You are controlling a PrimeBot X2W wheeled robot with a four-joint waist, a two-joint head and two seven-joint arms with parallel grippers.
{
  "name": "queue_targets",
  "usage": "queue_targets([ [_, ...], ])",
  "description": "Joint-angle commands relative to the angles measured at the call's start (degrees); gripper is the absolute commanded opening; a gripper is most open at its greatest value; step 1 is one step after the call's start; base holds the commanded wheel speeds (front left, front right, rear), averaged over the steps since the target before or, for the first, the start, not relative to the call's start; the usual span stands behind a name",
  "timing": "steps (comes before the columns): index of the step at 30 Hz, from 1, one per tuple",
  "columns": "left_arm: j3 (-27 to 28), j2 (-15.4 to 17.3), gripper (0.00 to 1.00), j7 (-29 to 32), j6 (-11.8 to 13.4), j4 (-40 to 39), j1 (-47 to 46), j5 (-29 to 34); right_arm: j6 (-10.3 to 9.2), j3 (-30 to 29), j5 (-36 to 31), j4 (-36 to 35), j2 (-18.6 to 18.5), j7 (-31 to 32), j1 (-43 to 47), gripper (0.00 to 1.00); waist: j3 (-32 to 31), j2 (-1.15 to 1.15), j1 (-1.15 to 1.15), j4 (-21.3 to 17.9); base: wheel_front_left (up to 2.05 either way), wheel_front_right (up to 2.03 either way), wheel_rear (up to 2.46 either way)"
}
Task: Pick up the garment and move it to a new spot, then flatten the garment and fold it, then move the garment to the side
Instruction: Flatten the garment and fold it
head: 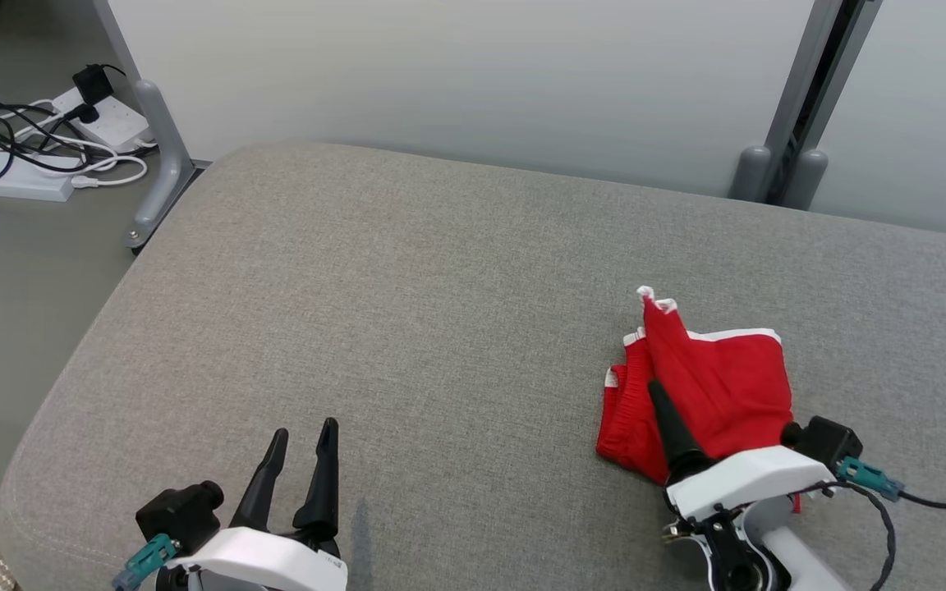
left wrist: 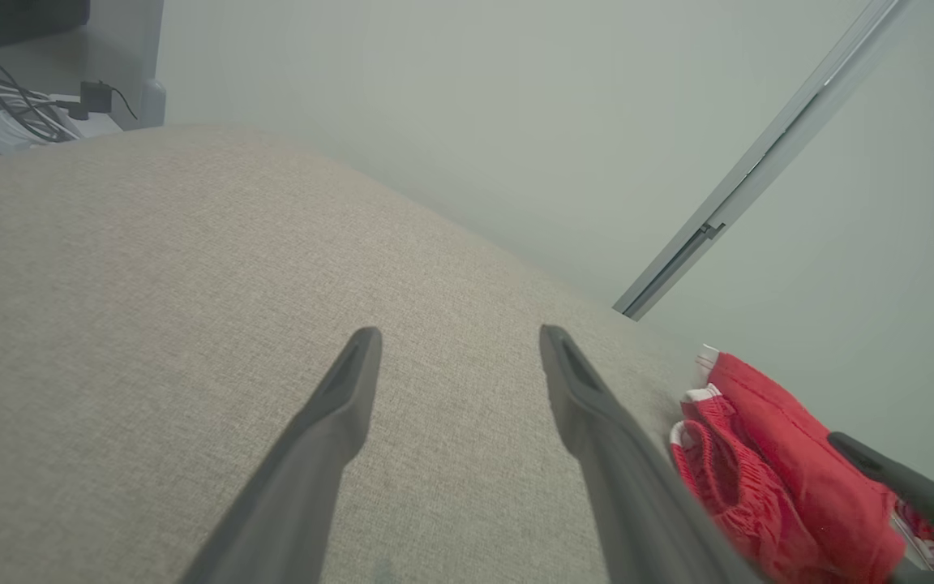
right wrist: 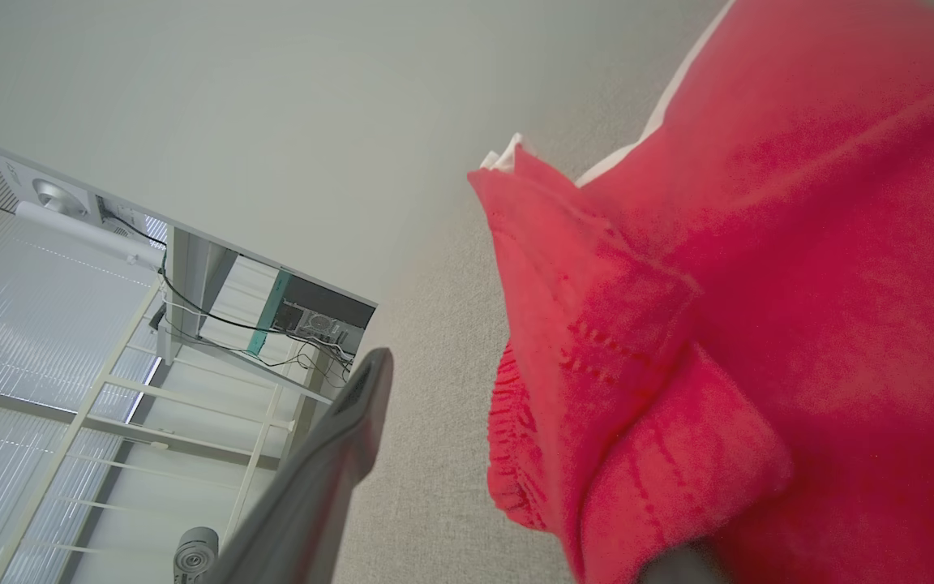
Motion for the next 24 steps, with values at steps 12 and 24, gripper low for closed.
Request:
queue_targets([
  [12,-0.69,0.25,1.00,-0.21,0.19,0.41,0.21,-0.42,0.00,6.58,-10.58,0.20,-0.36,-1.10,-1.61,1.00,-0.11,0.00,0.00,0.14,0.00,0.00,0.00],
  [24,0.50,0.22,1.00,-0.21,0.46,-0.07,0.27,-0.50,0.00,9.98,-10.25,3.38,-0.37,0.66,-3.44,1.00,0.26,0.00,0.00,-0.68,0.00,0.00,0.00],
])
